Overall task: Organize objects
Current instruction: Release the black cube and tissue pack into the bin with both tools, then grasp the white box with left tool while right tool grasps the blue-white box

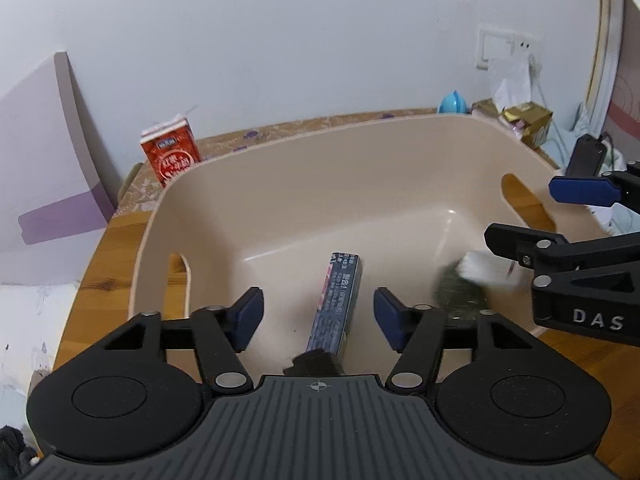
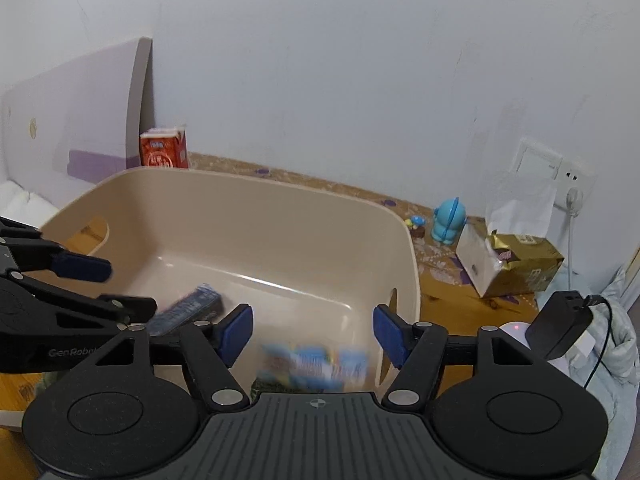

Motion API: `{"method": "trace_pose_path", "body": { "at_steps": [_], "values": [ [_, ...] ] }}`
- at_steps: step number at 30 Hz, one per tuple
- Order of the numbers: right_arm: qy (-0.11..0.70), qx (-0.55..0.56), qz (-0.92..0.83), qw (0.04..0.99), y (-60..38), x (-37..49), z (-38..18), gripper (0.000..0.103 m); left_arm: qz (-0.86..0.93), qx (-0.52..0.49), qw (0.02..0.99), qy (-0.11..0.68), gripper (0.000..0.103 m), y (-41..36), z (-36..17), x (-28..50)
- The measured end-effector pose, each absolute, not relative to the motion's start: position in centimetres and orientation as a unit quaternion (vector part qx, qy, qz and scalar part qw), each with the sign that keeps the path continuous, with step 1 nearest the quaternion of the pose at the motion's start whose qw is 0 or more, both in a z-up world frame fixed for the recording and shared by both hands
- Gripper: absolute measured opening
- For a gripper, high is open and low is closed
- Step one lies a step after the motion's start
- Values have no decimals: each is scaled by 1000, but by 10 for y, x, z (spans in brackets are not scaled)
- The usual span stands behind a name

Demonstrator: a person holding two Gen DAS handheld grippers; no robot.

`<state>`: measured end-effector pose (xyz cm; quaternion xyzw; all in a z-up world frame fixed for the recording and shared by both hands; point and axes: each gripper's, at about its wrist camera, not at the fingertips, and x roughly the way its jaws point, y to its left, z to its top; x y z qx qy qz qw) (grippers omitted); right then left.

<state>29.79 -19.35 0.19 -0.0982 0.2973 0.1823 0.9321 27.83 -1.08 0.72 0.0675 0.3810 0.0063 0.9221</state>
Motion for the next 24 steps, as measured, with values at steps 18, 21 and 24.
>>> {"method": "trace_pose_path", "body": {
  "at_steps": [18,21,24],
  "values": [
    [265,-104,221,933,-201,191,26,103,19,57,935,351,83,25,45,170],
    [280,-115,227,926,-196,184,13,103,17,67,924,375,83,35,31,165],
    [301,-125,232,917,-192,182,-4,103,9,82,914,396,83,40,12,158]
  ]
}}
